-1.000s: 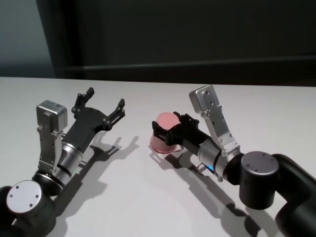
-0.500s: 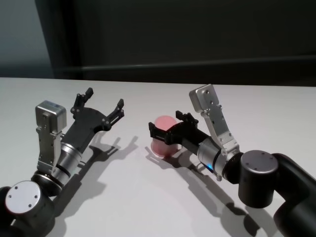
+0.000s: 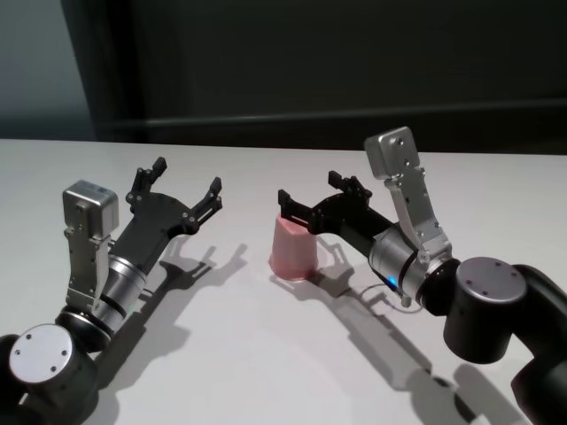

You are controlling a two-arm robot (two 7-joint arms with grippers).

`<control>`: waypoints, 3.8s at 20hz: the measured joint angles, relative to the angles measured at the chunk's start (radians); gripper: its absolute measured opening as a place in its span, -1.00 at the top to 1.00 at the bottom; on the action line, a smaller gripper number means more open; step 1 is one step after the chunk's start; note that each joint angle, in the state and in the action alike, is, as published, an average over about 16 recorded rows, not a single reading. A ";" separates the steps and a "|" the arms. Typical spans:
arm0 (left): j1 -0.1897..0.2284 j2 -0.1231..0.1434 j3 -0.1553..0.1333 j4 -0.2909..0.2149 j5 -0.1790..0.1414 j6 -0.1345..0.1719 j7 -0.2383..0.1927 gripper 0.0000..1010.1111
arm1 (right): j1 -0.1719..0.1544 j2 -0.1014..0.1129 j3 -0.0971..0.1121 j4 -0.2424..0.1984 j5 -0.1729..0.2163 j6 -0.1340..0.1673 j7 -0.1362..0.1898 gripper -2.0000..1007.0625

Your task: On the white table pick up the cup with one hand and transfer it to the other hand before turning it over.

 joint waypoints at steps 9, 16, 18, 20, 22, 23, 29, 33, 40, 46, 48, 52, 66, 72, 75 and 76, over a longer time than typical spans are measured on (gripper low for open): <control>0.000 0.000 0.000 0.000 0.000 0.000 0.000 -0.99 | -0.051 0.034 0.059 -0.064 -0.032 -0.063 -0.018 -0.99; 0.000 0.000 0.000 0.000 0.000 0.000 0.000 -0.99 | -0.100 0.050 0.105 -0.069 -0.052 -0.134 -0.025 -0.99; 0.000 0.000 0.000 0.000 0.000 0.000 0.000 -0.99 | -0.114 0.052 0.118 -0.065 -0.052 -0.151 -0.025 -0.99; 0.000 0.000 0.000 0.000 0.000 0.000 0.000 -0.99 | -0.128 0.052 0.131 -0.060 -0.051 -0.166 -0.023 -0.99; 0.000 0.000 0.000 0.000 0.000 0.000 0.000 -0.99 | -0.140 0.051 0.142 -0.054 -0.050 -0.178 -0.023 -0.99; 0.000 0.000 0.000 0.000 0.000 0.000 0.000 -0.99 | -0.145 0.050 0.147 -0.050 -0.050 -0.183 -0.022 -0.99; 0.000 0.000 0.000 0.000 0.000 0.000 0.000 -0.99 | -0.169 0.037 0.168 -0.026 -0.051 -0.197 -0.019 -0.99; 0.000 0.000 0.000 0.000 0.000 0.000 0.000 -0.99 | -0.177 0.026 0.177 -0.013 -0.053 -0.199 -0.014 -0.99; 0.000 0.000 0.000 0.000 0.000 0.000 0.000 -0.99 | -0.190 0.009 0.193 0.002 -0.061 -0.200 -0.008 -0.99; 0.000 0.000 0.000 0.000 0.000 0.000 0.000 -0.99 | -0.204 -0.003 0.211 0.005 -0.070 -0.205 -0.008 -0.99; 0.000 0.000 0.000 0.000 0.000 0.000 0.000 -0.99 | -0.209 -0.006 0.217 0.004 -0.073 -0.208 -0.009 -0.99; 0.000 0.000 0.000 0.000 0.000 0.000 0.000 -0.99 | -0.216 -0.010 0.225 0.002 -0.078 -0.213 -0.011 -0.99; 0.000 0.000 0.000 0.000 0.000 0.000 0.000 -0.99 | -0.219 -0.014 0.230 0.000 -0.084 -0.220 -0.014 -0.99; 0.000 0.000 0.000 0.000 0.000 0.000 0.000 -0.99 | -0.218 -0.013 0.228 -0.001 -0.083 -0.219 -0.013 -0.99; 0.000 0.000 0.000 0.000 0.000 0.000 0.000 -0.99 | -0.218 -0.013 0.227 -0.001 -0.082 -0.218 -0.013 -0.99; 0.000 0.000 0.000 0.000 0.000 0.000 0.000 -0.99 | -0.218 -0.013 0.227 -0.001 -0.082 -0.218 -0.013 -0.99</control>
